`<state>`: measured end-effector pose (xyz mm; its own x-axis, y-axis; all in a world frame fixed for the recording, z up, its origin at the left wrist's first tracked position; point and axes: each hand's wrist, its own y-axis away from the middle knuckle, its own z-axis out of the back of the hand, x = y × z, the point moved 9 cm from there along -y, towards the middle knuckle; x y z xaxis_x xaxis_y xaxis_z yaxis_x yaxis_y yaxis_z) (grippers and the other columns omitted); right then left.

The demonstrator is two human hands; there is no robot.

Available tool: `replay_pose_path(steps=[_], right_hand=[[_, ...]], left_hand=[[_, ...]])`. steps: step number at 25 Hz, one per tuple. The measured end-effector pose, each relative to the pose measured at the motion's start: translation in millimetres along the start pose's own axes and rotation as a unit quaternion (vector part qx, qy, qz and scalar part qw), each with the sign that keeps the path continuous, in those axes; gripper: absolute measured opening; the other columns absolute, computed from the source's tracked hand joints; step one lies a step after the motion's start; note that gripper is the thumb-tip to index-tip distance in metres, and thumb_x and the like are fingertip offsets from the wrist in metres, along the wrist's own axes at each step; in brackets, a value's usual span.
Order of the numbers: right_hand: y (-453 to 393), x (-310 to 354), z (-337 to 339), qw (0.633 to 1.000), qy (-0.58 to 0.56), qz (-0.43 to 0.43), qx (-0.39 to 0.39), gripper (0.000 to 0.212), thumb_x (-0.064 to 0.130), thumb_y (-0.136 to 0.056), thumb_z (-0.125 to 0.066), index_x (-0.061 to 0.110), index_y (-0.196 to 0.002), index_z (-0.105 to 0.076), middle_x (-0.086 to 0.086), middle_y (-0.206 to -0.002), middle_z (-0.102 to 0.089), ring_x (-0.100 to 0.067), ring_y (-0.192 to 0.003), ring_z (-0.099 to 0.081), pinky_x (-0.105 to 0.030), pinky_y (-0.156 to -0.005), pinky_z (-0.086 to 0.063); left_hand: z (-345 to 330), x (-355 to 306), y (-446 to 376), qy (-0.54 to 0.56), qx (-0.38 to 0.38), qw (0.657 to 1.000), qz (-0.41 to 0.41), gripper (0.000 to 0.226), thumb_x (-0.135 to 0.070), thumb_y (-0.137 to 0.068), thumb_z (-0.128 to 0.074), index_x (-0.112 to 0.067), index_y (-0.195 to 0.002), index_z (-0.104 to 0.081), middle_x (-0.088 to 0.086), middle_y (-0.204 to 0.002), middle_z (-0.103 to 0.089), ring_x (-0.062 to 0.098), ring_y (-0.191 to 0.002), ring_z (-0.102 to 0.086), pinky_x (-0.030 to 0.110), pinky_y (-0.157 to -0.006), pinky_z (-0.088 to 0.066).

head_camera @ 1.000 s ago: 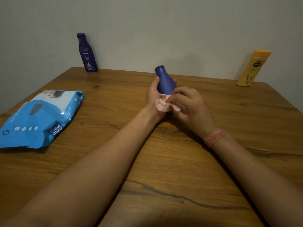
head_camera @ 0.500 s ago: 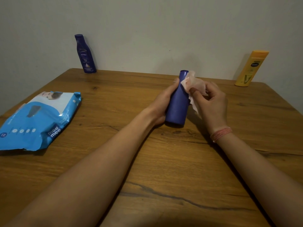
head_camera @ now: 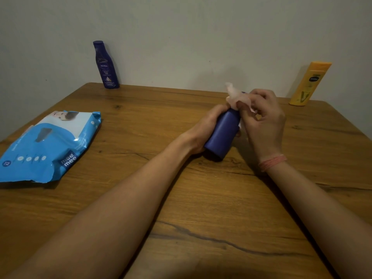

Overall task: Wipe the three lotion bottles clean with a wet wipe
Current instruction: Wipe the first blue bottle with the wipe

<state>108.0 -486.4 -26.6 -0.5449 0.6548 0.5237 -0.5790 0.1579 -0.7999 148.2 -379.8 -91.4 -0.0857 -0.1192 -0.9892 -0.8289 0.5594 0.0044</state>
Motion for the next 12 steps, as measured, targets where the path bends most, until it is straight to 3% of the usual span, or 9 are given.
replay_pose_path(steps=[3,8,12], right_hand=[[-2.8,-26.4,11.7,0.997,-0.009,-0.074,-0.025,0.018,0.023,-0.094,-0.058,0.006,-0.093,-0.066,-0.010,-0.101,-0.061,0.004,-0.079,-0.047,-0.002,-0.074,-0.038],[-0.6,-3.7,0.2,1.000,0.005,0.003,0.005,0.015,0.016,-0.094,-0.059,0.006,-0.098,-0.069,-0.003,-0.099,-0.056,-0.003,-0.089,-0.048,-0.003,-0.075,-0.038],[-4.5,-34.9,13.5,0.996,-0.011,-0.085,-0.029,0.022,0.020,-0.092,-0.058,0.001,-0.090,-0.069,-0.014,-0.100,-0.062,0.001,-0.084,-0.047,-0.002,-0.072,-0.038]], left_hand=[[-3.7,2.6,-0.2,-0.029,0.013,0.999,0.020,0.043,-0.046,-0.103,-0.038,-0.011,-0.126,-0.047,0.010,-0.103,-0.061,0.015,-0.075,-0.059,0.029,-0.068,-0.051],[-5.1,-3.2,-0.3,-0.038,0.012,0.999,-0.018,0.029,-0.030,-0.103,-0.049,-0.018,-0.129,-0.052,0.005,-0.103,-0.061,0.012,-0.074,-0.060,0.024,-0.066,-0.050],[-0.6,0.2,-3.5,-0.062,-0.006,0.998,-0.015,0.062,-0.021,-0.095,-0.065,-0.029,-0.150,-0.037,0.004,-0.128,-0.055,0.020,-0.098,-0.062,0.027,-0.078,-0.054]])
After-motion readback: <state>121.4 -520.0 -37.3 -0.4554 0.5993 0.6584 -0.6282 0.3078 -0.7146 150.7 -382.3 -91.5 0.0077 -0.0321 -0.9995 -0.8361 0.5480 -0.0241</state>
